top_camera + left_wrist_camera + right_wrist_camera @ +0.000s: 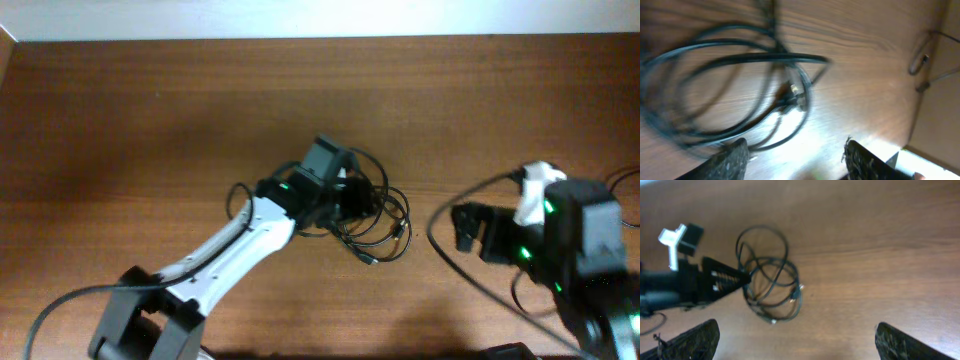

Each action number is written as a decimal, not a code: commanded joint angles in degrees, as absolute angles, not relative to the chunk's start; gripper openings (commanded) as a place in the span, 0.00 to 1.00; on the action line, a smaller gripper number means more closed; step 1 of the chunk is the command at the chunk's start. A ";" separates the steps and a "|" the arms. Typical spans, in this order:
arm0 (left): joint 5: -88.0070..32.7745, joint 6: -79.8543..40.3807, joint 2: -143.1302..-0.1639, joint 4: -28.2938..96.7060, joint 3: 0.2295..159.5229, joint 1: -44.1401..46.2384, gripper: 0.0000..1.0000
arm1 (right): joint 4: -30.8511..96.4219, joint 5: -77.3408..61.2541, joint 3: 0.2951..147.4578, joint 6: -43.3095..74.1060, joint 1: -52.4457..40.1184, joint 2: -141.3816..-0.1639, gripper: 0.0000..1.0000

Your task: Untangle cables

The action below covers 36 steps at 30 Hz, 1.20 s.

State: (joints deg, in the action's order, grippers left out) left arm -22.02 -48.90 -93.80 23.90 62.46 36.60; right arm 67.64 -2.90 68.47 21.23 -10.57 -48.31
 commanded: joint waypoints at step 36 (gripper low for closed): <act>-11.88 -22.17 -61.65 31.38 62.74 34.70 0.00 | 68.23 -16.03 63.94 22.98 -10.48 -43.13 0.99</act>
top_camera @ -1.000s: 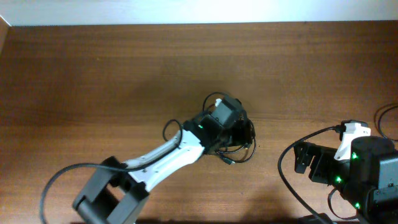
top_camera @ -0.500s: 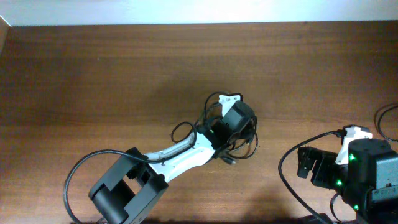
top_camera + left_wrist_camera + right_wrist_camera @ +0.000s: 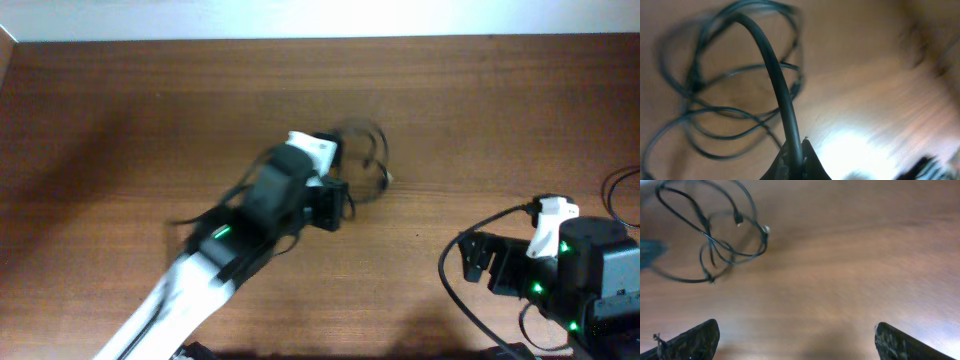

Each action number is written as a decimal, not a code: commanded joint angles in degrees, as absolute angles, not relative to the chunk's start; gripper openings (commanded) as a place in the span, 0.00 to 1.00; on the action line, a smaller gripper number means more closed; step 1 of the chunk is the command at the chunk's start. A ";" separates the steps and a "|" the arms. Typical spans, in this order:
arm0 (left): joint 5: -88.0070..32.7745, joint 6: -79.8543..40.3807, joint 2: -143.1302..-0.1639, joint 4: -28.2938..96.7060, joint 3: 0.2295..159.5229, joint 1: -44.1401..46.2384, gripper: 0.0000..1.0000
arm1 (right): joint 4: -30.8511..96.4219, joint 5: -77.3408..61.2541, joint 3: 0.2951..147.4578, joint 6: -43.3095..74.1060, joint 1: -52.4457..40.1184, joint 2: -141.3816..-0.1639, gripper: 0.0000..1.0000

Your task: Untangle cables

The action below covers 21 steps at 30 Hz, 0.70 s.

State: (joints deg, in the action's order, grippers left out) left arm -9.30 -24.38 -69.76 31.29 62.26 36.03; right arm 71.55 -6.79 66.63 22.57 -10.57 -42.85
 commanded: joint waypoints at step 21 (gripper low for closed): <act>-4.64 -30.30 -53.25 14.72 62.74 34.70 0.00 | 41.32 -54.04 54.11 27.70 -10.52 -78.17 0.99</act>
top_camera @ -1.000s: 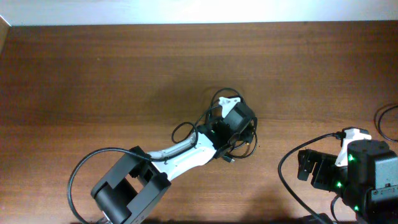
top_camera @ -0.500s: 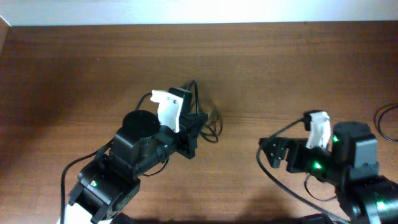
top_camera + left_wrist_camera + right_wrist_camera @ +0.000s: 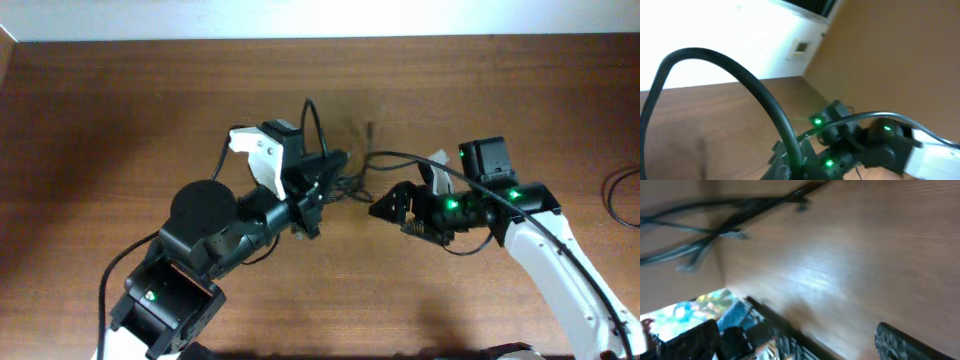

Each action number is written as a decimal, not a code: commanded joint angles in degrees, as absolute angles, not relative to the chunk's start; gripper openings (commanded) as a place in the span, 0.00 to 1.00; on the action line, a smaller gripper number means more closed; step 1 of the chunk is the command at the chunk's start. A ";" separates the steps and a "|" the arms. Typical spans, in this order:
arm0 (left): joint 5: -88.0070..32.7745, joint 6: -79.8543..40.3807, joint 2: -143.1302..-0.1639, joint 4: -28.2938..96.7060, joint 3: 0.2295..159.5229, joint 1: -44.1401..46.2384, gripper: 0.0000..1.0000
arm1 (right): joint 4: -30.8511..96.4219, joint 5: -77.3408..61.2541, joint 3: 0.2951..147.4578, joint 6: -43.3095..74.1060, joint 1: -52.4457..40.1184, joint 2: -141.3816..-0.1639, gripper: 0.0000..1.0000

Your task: Untangle cables

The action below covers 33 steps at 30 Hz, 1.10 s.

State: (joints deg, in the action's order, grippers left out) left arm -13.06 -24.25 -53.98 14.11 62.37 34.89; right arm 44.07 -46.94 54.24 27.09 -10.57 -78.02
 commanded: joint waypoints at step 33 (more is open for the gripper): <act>-23.24 -16.60 -49.01 12.23 62.74 33.06 0.00 | 11.49 -26.04 54.11 68.71 -22.24 -87.29 0.04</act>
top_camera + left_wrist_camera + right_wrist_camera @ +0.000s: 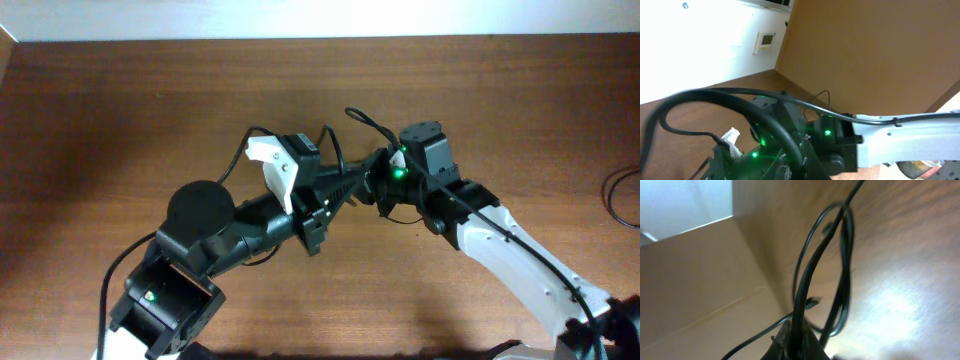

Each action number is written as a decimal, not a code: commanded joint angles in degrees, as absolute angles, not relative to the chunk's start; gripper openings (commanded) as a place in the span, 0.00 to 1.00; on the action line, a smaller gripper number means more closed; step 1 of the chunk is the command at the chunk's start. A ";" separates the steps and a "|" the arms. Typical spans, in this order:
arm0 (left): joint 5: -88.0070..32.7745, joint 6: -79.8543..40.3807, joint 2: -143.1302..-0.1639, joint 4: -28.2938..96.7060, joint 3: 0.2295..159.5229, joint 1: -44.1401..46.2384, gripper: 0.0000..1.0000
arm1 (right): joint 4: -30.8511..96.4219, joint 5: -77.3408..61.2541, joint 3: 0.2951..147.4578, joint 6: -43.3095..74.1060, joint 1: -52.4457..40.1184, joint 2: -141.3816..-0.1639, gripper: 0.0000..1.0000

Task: Untangle cables
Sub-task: 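Pull the grippers apart, stretching the cables between left and right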

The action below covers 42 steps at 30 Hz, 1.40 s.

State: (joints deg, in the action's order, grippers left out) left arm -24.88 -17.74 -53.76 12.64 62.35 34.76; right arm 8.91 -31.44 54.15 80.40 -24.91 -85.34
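Observation:
The black cables [356, 120] hang in a bundle above the table's middle, held up between both arms. In the overhead view my left gripper [343, 186] and my right gripper [380, 183] meet nearly tip to tip. A thick cable strand [740, 97] arcs into my left gripper [794, 167], which is shut on it. Thin cable loops [810, 265] rise from my right gripper [795, 342], also shut on a strand. How the strands cross is hidden by the arms.
The brown wooden table [500, 90] runs to a white wall at the far side. Another dark cable [612, 190] lies at the table's right edge. The white right arm [900, 142] fills the lower right of the left wrist view.
My right gripper was open a little to the right of the left one. Now it is shut on a cable strand right beside the left gripper. The left gripper still holds its strand.
First my left gripper was open over the tangle lying mid-table, with the right arm back at the right edge. Then the left was shut on a thick strand. Later it held the bundle raised while the open right gripper came close. Now both grip the cables.

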 commanded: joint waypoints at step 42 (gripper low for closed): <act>-59.13 -0.36 -76.77 23.64 62.67 16.14 0.00 | 38.48 -40.91 54.30 25.80 14.74 -87.44 0.04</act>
